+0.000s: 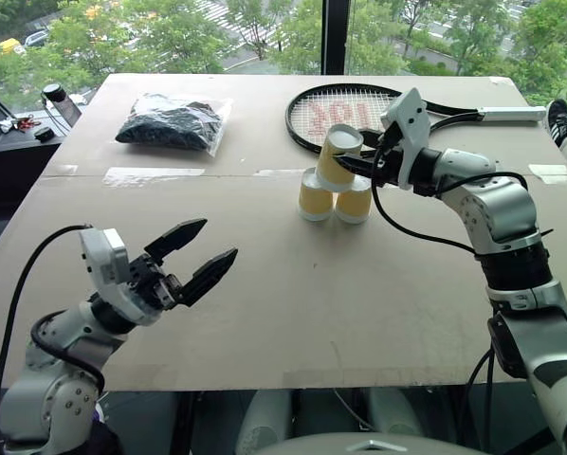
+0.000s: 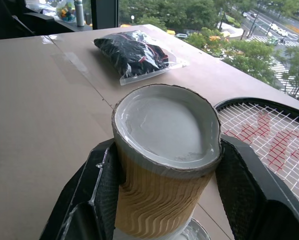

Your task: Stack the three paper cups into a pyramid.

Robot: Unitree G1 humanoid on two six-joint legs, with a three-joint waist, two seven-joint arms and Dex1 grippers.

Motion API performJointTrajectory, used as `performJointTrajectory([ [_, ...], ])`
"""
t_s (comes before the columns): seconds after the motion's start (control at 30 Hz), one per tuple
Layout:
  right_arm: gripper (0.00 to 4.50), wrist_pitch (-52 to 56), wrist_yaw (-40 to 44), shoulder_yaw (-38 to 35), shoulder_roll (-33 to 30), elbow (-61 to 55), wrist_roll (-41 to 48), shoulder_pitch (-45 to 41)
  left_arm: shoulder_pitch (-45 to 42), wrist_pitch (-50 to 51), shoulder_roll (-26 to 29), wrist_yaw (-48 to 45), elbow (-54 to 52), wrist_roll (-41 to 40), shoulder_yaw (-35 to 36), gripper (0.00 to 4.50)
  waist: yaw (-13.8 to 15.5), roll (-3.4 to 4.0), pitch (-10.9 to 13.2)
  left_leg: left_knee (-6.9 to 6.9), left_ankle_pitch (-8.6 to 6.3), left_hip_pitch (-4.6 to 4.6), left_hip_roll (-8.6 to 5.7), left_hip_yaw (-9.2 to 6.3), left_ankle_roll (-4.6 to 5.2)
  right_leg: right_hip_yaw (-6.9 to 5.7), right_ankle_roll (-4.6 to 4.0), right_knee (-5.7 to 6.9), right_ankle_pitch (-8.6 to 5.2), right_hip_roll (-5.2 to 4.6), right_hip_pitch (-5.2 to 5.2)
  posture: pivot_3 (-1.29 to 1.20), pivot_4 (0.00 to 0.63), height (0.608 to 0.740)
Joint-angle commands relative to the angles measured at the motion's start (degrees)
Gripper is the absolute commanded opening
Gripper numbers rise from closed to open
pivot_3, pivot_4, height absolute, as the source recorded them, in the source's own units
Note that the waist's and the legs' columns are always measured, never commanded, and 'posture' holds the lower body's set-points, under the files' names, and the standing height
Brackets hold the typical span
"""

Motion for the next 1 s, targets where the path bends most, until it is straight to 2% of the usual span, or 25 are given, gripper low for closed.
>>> performJointTrajectory([
  [0.03,2.04,0.03,0.92,-0.56,-0.29,-0.91,-0.63,-2.09,0.94,-1.4,0.6,-1.63,-2.78,-2.68,2.14,4.5,-0.02,0.0,0.0,0.0,0.0,0.0,0.0,0.0,0.0,0.0,0.0,0.0,0.0,0.0,0.0,0.0,0.15,0.74],
  [0.47,2.04,0.91,2.11,-0.77,-0.34,1.47,-2.18,-2.3,0.71,-1.76,1.07,-2.96,-1.91,-3.0,1.83,4.5,-0.01,0.0,0.0,0.0,0.0,0.0,0.0,0.01,0.0,-0.04,0.0,0.0,0.0,0.02,0.0,0.0,0.15,0.74],
  [0.5,2.8,0.82,2.31,-0.71,-0.59,1.62,-2.38,-2.23,0.64,-1.76,1.04,-2.98,-1.9,-3.05,1.8,4.5,-0.01,0.0,0.0,0.0,0.0,0.01,0.0,0.01,0.0,-0.04,0.0,0.0,0.0,0.02,0.01,0.0,0.15,0.74],
  [0.6,4.2,0.75,2.66,-1.25,-1.27,1.04,-2.44,-2.15,0.48,-1.7,0.88,-2.91,-1.85,-3.38,1.76,4.5,0.01,0.0,0.0,0.0,-0.01,0.0,0.0,0.02,0.01,-0.04,0.0,0.0,0.0,0.02,0.01,0.0,0.15,0.74],
  [0.63,4.45,0.73,2.68,-1.59,-1.56,0.6,-2.36,-2.15,0.42,-1.67,0.85,-2.85,-1.81,-3.48,1.76,4.5,0.01,0.0,0.0,0.0,0.0,0.0,0.0,0.02,0.01,-0.04,0.0,0.0,0.0,0.02,0.01,0.0,0.15,0.74],
  [0.77,4.45,1.19,3.84,-4.46,-3.61,-3.83,0.33,-0.75,-0.15,-1.18,0.57,-1.95,-1.3,-3.99,1.45,4.5,0.1,0.0,0.0,0.0,0.0,-0.01,0.0,0.0,0.01,-0.04,0.0,0.0,0.0,0.01,0.0,0.0,0.15,0.74],
  [0.87,4.45,2.75,5.5,-9.82,-5.57,-10.32,6.04,3.72,-0.55,-0.29,-0.37,0.31,-0.86,-3.56,0.03,4.5,0.21,0.0,0.0,0.01,-0.02,-0.02,0.0,-0.02,0.03,-0.02,0.0,-0.02,0.0,-0.02,0.01,0.0,0.15,0.74],
  [1.0,4.45,2.81,10.59,-18.81,-10.73,-21.72,14.15,17.53,0.01,1.53,-0.59,3.91,0.81,-0.52,-2.51,4.5,0.86,-0.06,-0.04,-0.01,-0.13,-0.09,-0.03,-0.22,0.22,-0.05,0.0,-0.07,0.0,-0.05,0.08,0.0,0.15,0.74],
])
